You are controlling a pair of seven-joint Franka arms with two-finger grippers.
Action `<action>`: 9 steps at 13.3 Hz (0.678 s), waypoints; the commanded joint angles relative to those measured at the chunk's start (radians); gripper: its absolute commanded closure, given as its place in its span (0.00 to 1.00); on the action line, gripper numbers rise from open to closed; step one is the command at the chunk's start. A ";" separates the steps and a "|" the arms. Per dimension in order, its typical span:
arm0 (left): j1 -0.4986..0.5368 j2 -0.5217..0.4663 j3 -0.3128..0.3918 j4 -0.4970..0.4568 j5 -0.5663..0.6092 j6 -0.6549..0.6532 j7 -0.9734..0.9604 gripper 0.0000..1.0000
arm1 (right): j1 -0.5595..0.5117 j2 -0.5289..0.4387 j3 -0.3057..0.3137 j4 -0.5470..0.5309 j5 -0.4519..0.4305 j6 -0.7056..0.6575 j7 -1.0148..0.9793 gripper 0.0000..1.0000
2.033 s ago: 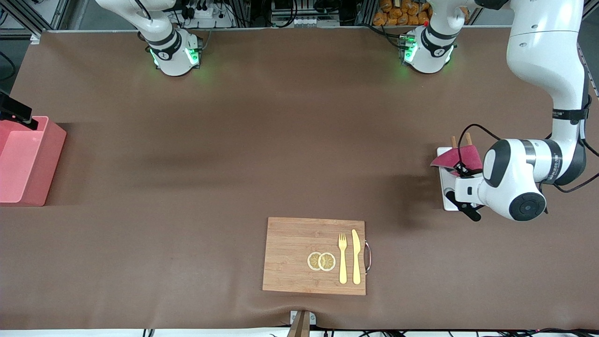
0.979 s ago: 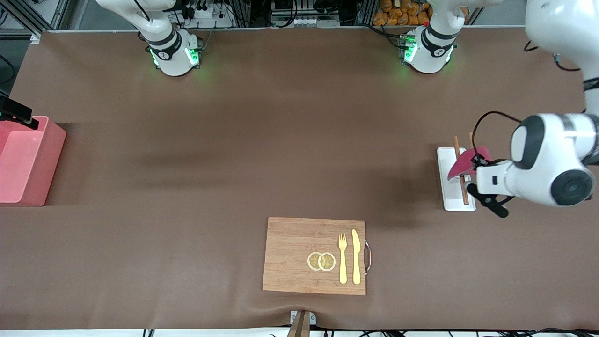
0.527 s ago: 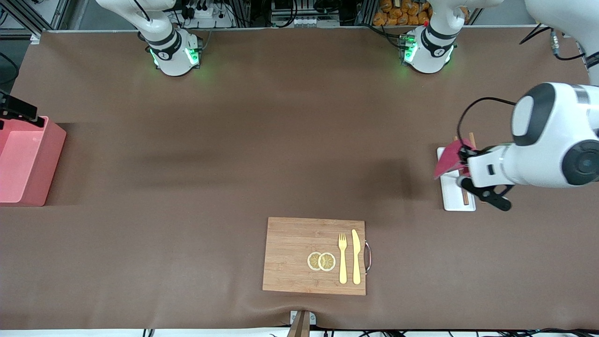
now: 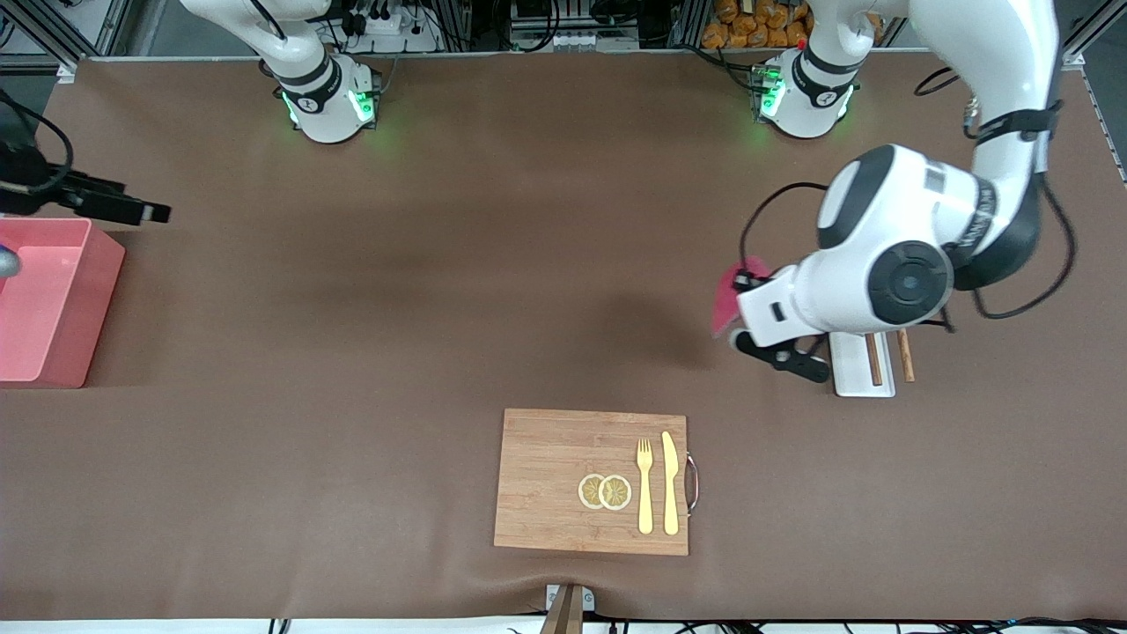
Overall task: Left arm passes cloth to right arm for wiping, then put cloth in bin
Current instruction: 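Carry the cloth with the left gripper while the right gripper reaches toward it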
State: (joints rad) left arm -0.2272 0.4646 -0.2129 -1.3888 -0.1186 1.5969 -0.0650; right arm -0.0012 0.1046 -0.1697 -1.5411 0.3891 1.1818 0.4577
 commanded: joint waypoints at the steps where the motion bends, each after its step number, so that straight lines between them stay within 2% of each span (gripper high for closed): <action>1: -0.084 0.034 0.003 0.031 -0.067 0.088 -0.143 1.00 | 0.026 0.067 0.004 0.006 0.127 -0.059 0.229 0.00; 3: -0.141 0.051 0.003 0.031 -0.160 0.188 -0.226 1.00 | 0.055 0.099 0.004 -0.034 0.203 -0.059 0.344 0.00; 7: -0.285 0.094 0.001 0.031 -0.297 0.482 -0.369 1.00 | 0.070 0.202 0.004 -0.151 0.364 -0.039 0.358 0.00; 9: -0.357 0.114 0.004 0.030 -0.383 0.627 -0.407 1.00 | 0.093 0.211 0.004 -0.203 0.376 0.048 0.358 0.00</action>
State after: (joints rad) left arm -0.5351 0.5494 -0.2186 -1.3865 -0.4436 2.1322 -0.4329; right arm 0.0739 0.3173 -0.1609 -1.6972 0.7271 1.1803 0.7954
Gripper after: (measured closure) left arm 0.960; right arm 0.000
